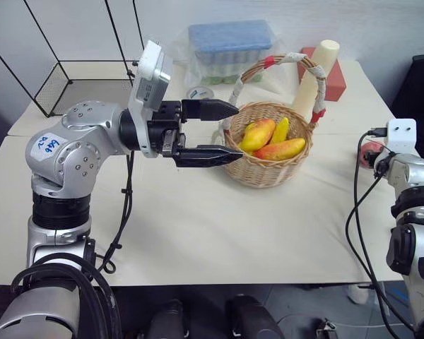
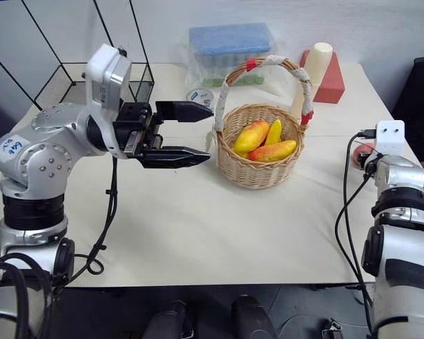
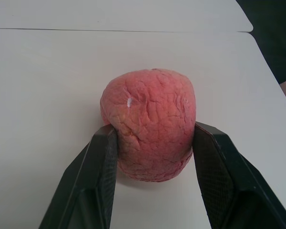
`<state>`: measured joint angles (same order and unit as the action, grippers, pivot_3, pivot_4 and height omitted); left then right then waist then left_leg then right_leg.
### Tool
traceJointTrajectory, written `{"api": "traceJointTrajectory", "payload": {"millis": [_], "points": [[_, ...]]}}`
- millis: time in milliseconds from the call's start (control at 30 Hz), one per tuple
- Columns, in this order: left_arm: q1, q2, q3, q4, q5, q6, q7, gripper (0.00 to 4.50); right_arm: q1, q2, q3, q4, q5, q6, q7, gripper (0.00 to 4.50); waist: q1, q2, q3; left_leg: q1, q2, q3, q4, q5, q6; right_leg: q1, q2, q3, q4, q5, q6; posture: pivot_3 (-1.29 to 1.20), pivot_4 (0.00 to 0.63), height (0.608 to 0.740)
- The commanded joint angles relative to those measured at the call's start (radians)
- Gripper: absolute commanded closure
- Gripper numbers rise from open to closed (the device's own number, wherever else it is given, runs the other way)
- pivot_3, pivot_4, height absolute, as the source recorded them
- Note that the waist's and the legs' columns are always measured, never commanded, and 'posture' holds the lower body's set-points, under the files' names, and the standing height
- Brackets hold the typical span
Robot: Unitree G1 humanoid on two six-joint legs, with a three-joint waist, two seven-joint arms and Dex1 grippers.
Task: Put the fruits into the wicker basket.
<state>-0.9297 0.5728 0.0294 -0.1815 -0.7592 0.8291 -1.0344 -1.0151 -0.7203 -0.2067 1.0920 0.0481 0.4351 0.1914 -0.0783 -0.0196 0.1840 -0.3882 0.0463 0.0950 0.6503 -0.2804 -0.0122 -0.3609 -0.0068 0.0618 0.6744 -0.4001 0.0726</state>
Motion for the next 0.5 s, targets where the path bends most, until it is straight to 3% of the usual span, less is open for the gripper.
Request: {"api": "traceJointTrajectory", "payload": {"millis": [33,167,267,400,500], "points": [[-0.001,0.012,0.033,-0.024,-0.026,-0.003,0.009,0.0,0.012,-0.033,-0.003,-0.094,0.001,-0.01,0.024,2.61,-0.001,0.0,0.0,0.0,0.0,0.0,0.0,0.0,0.0,0.0,0.0,0.0,0.0,0.0,0.0,0.0,0.15,0.74],[0.018,0.025,0.055,-0.008,-0.031,0.02,0.029,0.0,0.137,-0.028,-0.063,-0.483,0.084,-0.012,0.093,2.61,0.0,0.001,0.001,-0.001,0.0,0.0,0.0,0.0,0.0,-0.001,0.0,0.0,0.0,0.0,0.0,0.0,0.15,0.74],[0.076,0.078,0.068,0.018,0.007,0.007,0.027,0.0,0.337,-0.034,-0.157,-0.996,0.328,0.272,0.241,2.61,-0.002,0.003,0.002,-0.003,0.001,-0.001,-0.002,0.0,-0.001,-0.002,0.001,0.0,0.002,0.0,0.0,0.0,0.15,0.74],[0.1,0.126,0.075,0.046,0.015,0.0,0.018,0.0,0.511,-0.08,-0.236,-1.385,0.547,0.516,0.325,2.61,0.008,0.002,0.002,-0.003,0.003,-0.003,-0.001,0.0,-0.002,-0.002,0.003,-0.002,0.002,0.0,0.0,0.0,0.15,0.74],[0.098,0.138,0.059,0.092,0.047,-0.028,0.011,0.0,0.536,-0.059,-0.296,-1.558,0.741,0.672,0.314,2.61,0.012,0.002,0.002,-0.002,0.001,-0.003,0.0,-0.001,-0.001,0.0,0.0,-0.001,-0.001,0.0,0.0,0.0,0.15,0.74]]}}
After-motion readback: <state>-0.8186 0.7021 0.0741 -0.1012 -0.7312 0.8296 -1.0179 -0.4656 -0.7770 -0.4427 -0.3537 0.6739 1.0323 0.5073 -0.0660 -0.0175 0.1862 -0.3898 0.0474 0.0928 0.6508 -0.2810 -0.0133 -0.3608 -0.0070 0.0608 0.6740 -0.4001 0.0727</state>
